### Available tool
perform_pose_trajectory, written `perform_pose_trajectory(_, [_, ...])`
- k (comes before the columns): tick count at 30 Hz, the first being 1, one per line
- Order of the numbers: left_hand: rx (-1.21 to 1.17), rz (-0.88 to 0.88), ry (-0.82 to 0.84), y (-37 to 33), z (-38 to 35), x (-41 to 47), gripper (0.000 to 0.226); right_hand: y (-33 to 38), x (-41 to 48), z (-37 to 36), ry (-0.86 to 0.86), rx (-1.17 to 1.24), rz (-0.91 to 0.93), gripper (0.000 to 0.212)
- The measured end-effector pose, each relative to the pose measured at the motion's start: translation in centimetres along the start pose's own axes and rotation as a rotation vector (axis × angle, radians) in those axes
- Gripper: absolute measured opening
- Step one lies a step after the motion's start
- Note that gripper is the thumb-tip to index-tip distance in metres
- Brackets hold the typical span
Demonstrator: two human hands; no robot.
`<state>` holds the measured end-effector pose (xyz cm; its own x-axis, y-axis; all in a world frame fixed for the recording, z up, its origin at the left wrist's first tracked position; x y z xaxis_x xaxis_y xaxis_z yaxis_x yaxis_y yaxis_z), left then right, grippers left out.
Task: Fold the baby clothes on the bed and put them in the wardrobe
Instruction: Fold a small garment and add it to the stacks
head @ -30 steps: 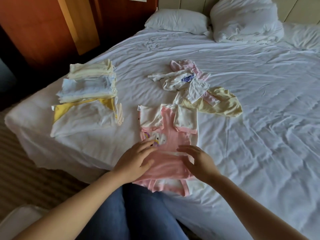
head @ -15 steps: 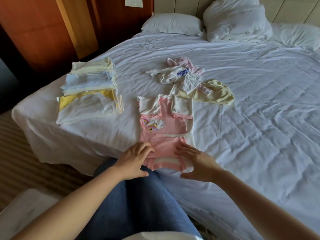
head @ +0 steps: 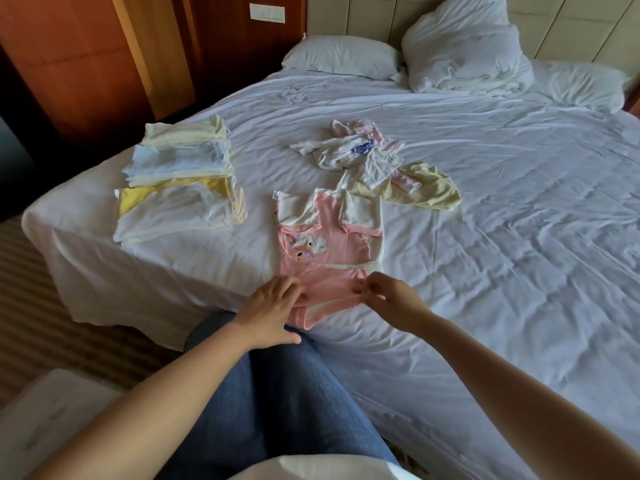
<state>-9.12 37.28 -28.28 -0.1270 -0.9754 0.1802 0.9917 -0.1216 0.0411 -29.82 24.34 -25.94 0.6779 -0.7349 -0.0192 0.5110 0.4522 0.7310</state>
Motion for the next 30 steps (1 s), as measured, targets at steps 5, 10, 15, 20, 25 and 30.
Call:
perform_pose_trajectory(5, [-0.006, 0.003, -0.113, -0.4, 0.7, 0.1, 0.060, 0.7, 0.6, 0.8, -0.025, 0.011, -0.068, 0.013])
perform_pose_trajectory(10, [-0.064, 0.007, -0.134, 0.0, 1.0, -0.3, 0.046, 0.5, 0.0, 0.5, 0.051, 0.013, -0.030, 0.018])
perform_pose_trajectory(15, [-0.061, -0.035, -0.118, 0.0, 1.0, -0.3, 0.046, 1.5, -1.8, -0.3, 0.209, -0.263, 0.162, 0.027])
perform_pose_trajectory(20, [-0.087, -0.040, -0.108, -0.1, 1.2, -0.3, 0.045, 1.2, -1.7, -1.0, 0.173, -0.312, 0.226, 0.021])
perform_pose_trajectory(25, [-0.063, -0.017, -0.050, 0.0, 0.9, -0.4, 0.060, 1.5, -0.1, 0.5, 0.034, -0.060, -0.027, 0.010])
perform_pose_trajectory(30, [0.012, 0.040, -0.071, -0.3, 0.9, -0.3, 0.075, 1.8, 1.1, 1.1, -0.060, -0.033, -0.105, 0.019])
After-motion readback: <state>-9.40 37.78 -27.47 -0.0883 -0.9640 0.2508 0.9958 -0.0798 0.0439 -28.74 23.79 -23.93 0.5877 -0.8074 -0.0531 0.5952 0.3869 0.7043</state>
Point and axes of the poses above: each hand's wrist, its own x-axis towards the middle knuckle, its own z-axis out of the back of the hand, y = z × x, the point moved 5 cm from there along x, towards the middle knuckle, and after that the axes turned 7 degrees about x, right-handed, at the moved point
